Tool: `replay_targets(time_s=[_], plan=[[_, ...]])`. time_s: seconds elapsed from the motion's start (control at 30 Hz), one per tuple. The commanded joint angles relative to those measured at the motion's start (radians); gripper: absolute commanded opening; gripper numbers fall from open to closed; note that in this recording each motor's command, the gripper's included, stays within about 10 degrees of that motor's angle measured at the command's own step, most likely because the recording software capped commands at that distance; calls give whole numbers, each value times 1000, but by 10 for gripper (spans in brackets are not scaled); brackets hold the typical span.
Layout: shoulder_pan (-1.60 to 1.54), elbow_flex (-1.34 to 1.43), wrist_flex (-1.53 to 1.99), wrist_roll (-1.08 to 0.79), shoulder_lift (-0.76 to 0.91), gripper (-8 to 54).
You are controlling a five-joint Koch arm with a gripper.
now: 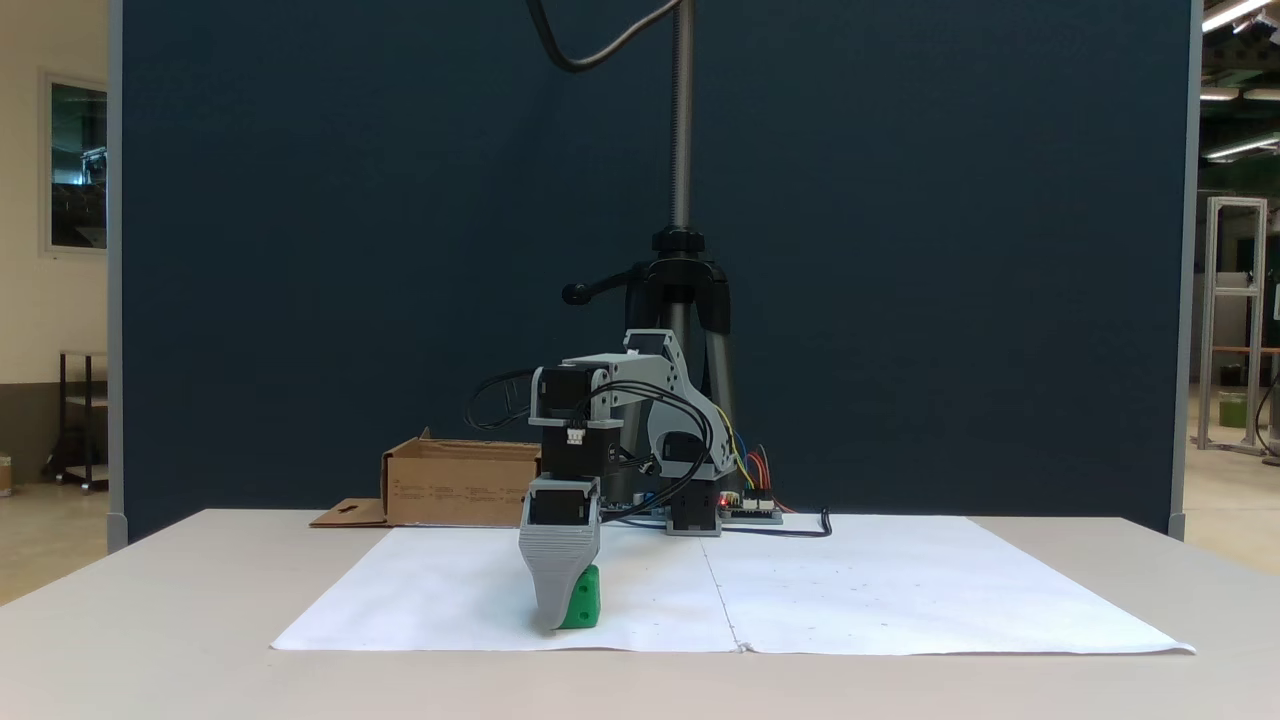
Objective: Grasp a green dice and put it in the bin.
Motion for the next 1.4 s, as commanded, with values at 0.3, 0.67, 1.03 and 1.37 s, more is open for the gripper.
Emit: replay_targets(time_s=[0.3, 0.67, 1.03, 1.37], plan=[[15, -37, -63, -91, 25, 289], [3, -31, -54, -89, 23, 292], [-18, -29, -38, -87, 23, 311], [-17, -29, -8, -89, 34, 116]])
